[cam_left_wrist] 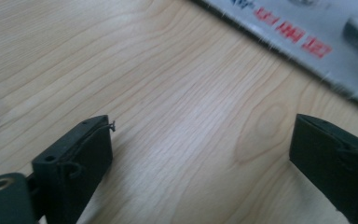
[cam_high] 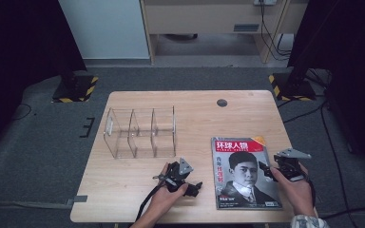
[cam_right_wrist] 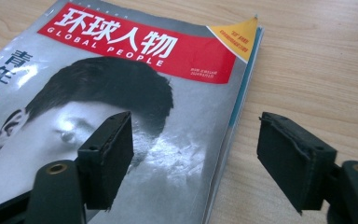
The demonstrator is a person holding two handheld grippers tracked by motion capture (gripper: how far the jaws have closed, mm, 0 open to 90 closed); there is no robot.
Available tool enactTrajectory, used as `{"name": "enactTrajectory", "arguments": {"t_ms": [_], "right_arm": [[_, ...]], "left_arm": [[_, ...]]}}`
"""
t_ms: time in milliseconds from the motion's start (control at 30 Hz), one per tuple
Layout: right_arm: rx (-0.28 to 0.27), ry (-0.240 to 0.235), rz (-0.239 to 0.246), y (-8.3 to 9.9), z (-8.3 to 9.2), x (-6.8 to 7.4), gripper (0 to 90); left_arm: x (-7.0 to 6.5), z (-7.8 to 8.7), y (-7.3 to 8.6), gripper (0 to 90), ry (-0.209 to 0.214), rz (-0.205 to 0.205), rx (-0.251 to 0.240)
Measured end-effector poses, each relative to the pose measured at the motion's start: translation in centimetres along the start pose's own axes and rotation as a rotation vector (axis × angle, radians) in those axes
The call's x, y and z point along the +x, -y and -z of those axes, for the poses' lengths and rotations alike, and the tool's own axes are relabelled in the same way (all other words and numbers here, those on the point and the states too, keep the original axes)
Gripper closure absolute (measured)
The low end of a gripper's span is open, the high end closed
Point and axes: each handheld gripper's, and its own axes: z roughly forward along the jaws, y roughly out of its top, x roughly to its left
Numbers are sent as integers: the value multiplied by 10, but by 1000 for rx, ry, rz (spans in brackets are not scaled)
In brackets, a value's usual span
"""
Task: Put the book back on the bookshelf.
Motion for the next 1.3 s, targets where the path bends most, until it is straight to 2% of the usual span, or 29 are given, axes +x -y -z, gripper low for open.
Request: {"name": "enactTrajectory", "arguments": {"t_ms": [33,167,267,367,400,467,533,567,633,667,700,733,800,833,900,967,1000,1167,1300], "right_arm": [[-5,3,2,0,-1,-1,285],[11,-7,-19,1,-4,-3,294],[14,0,-32,1,-4,-6,226],[4,2,-43,2,-4,-7,192],[-2,13,-48,2,-5,-7,153],[-2,16,-51,3,-7,-8,149],[1,10,-58,4,-9,-9,187],[1,5,-60,4,-10,-10,211],[1,-2,-65,5,-11,-11,238],[6,-15,-65,6,-14,-13,281],[8,-18,-64,7,-14,-14,296],[19,-21,-70,9,-15,-14,306],[22,-21,-70,9,-16,-15,305],[24,-28,-77,11,-18,-15,298],[20,-29,-84,11,-19,-16,278],[16,-29,-76,11,-20,-16,269],[14,-34,-76,11,-20,-15,275],[12,-60,-56,9,-21,-12,357],[10,-66,-45,8,-20,-8,382]], "left_arm": [[-2,0,-1,59,6,3,-8],[-14,0,-8,60,12,-42,-24],[-22,-4,-17,67,32,-24,-35],[-27,-8,-24,80,39,-40,-23],[-32,-15,-32,80,64,-53,-18],[-38,-23,-37,82,87,-63,-22],[-44,-30,-40,115,101,-61,-18],[-47,-32,-41,161,107,-55,-23],[-51,-33,-42,207,104,-62,-27],[-59,-33,-42,227,101,-92,-29],[-59,-33,-42,258,101,-92,-29],[-65,-32,-43,286,95,-97,-49],[-68,-33,-43,318,103,-106,-53],[-71,-35,-42,350,116,-121,-44],[-73,-39,-40,383,139,-124,-16],[-74,-41,-39,402,137,-133,-10],[-75,-42,-38,408,126,-158,-13],[-76,-44,-36,411,118,-201,-25],[-72,-45,-35,412,138,-215,-39]]}}
